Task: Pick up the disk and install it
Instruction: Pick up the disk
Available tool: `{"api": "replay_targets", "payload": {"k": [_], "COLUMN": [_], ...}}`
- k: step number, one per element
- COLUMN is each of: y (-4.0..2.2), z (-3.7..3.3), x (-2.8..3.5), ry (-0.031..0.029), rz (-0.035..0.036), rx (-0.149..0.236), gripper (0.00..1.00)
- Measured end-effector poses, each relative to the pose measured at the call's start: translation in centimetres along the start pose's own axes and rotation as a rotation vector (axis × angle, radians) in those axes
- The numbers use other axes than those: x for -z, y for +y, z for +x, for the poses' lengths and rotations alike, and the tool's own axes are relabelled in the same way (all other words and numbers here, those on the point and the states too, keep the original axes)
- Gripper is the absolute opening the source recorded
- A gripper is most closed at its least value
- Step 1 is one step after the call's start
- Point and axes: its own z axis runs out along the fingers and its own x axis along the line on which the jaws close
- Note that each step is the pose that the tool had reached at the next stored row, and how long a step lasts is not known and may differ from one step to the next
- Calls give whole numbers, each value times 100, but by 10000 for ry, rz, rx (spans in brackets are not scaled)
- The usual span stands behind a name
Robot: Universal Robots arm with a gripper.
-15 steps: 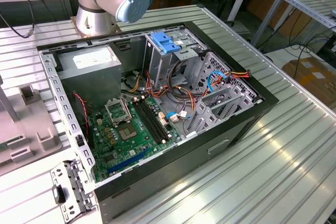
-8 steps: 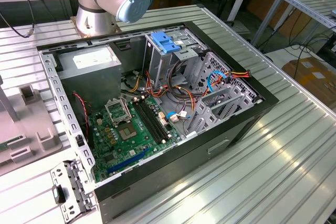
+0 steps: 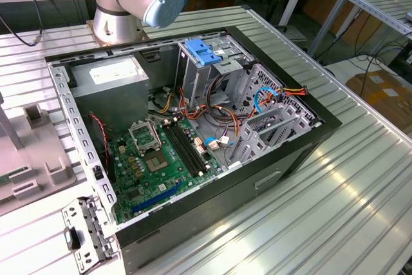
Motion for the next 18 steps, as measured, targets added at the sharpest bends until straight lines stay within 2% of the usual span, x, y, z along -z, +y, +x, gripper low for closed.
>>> {"api": "replay_targets", "payload": {"k": [18], "y": [7], "z": [124], "x": [4], "ry": [0], "rz": [0], "rx": [1], "gripper": [37]}}
